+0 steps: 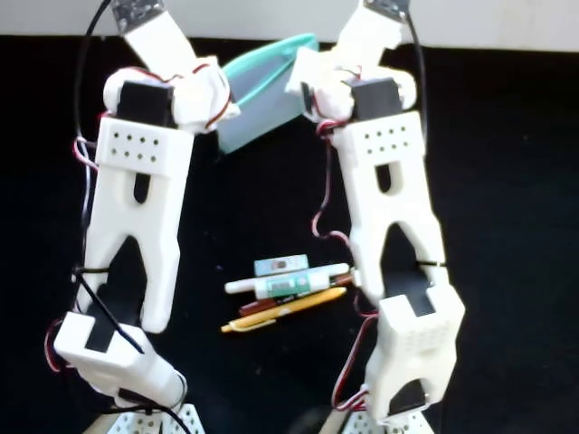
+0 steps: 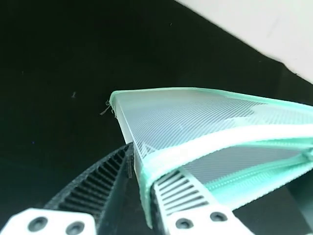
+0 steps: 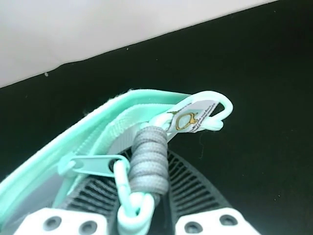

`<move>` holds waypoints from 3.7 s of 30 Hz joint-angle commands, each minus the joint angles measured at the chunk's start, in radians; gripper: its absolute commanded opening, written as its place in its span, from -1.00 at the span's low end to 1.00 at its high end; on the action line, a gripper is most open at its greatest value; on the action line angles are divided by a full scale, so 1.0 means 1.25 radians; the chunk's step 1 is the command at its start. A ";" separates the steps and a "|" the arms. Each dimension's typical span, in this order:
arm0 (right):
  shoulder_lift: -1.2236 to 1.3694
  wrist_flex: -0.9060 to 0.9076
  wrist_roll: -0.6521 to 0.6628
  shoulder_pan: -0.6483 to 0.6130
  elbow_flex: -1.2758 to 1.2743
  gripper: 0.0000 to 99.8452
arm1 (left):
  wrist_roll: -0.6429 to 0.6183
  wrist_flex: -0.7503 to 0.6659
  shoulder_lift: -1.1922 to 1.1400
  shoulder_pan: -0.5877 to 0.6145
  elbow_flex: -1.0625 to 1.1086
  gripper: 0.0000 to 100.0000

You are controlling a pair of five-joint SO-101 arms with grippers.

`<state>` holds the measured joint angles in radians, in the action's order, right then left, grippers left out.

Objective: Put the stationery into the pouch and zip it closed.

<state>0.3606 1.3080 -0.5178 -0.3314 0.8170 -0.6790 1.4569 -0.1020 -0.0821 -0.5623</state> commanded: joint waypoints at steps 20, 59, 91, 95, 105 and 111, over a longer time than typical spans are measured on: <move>-0.164 0.358 0.201 -0.134 0.341 -0.20 | 0.166 0.072 0.009 0.004 -0.133 -0.99; -0.455 0.202 0.822 -0.115 -0.819 -0.41 | 0.264 0.017 -0.111 0.154 -0.133 -0.99; -0.242 -0.112 1.176 -0.331 -0.983 -0.42 | 0.265 0.022 -0.171 0.153 -0.134 -0.99; -0.203 -0.110 1.172 -0.339 -0.945 -0.42 | 0.265 0.022 -0.174 0.153 -0.134 -0.99; -0.193 -0.117 1.062 -0.347 -0.909 -0.97 | 0.265 0.022 -0.177 0.153 -0.134 -0.99; -0.199 -0.112 0.910 -0.263 -0.824 -0.99 | 0.265 0.022 -0.179 0.153 -0.133 -0.99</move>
<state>0.1274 1.1653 0.7142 -0.7104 -0.2862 -0.3567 1.4799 -0.3153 0.1005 -0.7219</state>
